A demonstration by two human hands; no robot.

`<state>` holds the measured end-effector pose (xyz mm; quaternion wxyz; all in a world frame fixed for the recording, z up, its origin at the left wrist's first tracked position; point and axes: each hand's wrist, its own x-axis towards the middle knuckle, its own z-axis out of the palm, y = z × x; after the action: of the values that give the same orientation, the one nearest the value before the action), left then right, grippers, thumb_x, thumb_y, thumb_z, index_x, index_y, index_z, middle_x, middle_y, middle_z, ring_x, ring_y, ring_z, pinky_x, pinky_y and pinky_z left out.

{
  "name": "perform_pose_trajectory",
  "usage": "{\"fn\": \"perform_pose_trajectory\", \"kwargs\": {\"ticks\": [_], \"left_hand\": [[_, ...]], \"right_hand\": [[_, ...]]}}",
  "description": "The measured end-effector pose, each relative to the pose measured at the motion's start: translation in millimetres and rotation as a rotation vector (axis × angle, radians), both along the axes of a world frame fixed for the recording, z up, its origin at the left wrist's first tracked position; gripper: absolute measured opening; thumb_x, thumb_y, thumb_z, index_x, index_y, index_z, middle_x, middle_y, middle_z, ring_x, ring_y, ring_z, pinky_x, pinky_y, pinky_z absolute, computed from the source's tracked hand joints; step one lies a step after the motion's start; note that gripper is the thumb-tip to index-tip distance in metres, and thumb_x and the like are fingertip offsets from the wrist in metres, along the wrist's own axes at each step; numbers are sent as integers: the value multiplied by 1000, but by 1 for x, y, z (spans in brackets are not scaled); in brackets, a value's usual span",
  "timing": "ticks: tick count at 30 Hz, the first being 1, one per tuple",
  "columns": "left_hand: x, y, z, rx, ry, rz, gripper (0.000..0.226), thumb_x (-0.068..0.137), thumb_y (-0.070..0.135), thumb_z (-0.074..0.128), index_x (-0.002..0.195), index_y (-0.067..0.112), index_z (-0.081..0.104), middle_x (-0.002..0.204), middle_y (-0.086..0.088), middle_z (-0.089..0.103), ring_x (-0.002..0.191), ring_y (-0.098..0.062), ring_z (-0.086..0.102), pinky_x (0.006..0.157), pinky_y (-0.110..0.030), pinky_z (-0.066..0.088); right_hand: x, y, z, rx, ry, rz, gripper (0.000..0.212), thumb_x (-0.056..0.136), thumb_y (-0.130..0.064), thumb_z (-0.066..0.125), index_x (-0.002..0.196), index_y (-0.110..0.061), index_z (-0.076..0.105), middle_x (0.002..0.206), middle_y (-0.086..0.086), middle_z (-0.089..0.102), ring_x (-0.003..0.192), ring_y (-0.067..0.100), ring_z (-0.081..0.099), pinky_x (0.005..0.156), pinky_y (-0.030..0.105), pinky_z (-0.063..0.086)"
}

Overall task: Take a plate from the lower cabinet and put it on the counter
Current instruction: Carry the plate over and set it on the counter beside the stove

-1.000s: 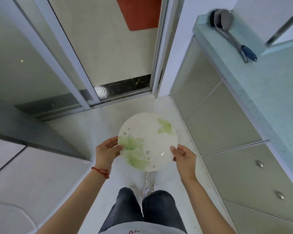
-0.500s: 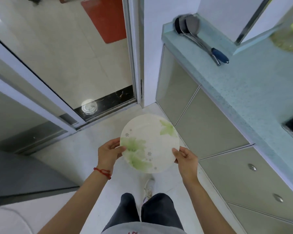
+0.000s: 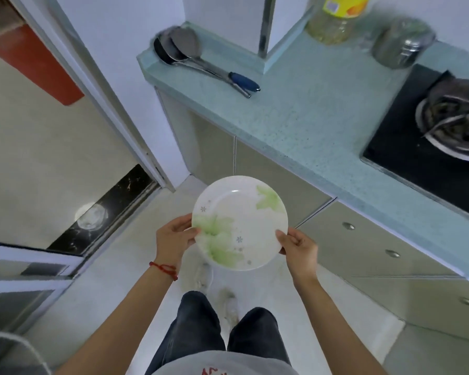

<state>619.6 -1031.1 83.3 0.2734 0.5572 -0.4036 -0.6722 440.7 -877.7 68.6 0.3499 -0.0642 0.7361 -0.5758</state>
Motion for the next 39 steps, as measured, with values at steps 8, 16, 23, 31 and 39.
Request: {"fn": "perform_pose_trajectory", "kwargs": {"ticks": [8,16,23,31,39], "left_hand": [[-58,-53,3,-12,31,-295,36,71,-16,58,98,6,67,89,-5,70,76,-15,69,57,-20,56],[-91,-118,8,-19,61,-451,38,70,-17,59,93,12,68,69,9,75,69,-12,71,56,-19,56],[-139,-140,11,-1,99,-553,42,71,-17,56,98,13,67,68,11,75,68,-9,70,56,-18,55],[-206,-154,6,-11,99,-599,40,72,-16,57,108,3,63,97,-11,68,70,-10,70,58,-20,57],[-296,-162,2,-14,53,-534,41,70,-17,58,104,5,64,102,-17,66,64,-10,69,55,-20,56]], "right_hand": [[-17,-13,-1,51,62,-249,23,81,-11,65,70,8,57,54,2,54,51,9,50,53,18,54],[-18,-56,12,-5,48,-399,5,82,-7,65,79,-4,67,53,-8,68,54,6,63,53,17,54],[-44,-71,21,-17,104,-502,11,82,-5,64,72,-11,65,47,-14,64,49,-1,58,51,14,52],[-108,-80,19,-22,106,-525,12,81,-7,65,75,-18,67,56,-14,70,56,-1,64,51,13,52],[-198,-92,16,19,118,-512,20,82,-11,66,67,-23,67,57,-3,66,53,2,61,51,12,51]]}}
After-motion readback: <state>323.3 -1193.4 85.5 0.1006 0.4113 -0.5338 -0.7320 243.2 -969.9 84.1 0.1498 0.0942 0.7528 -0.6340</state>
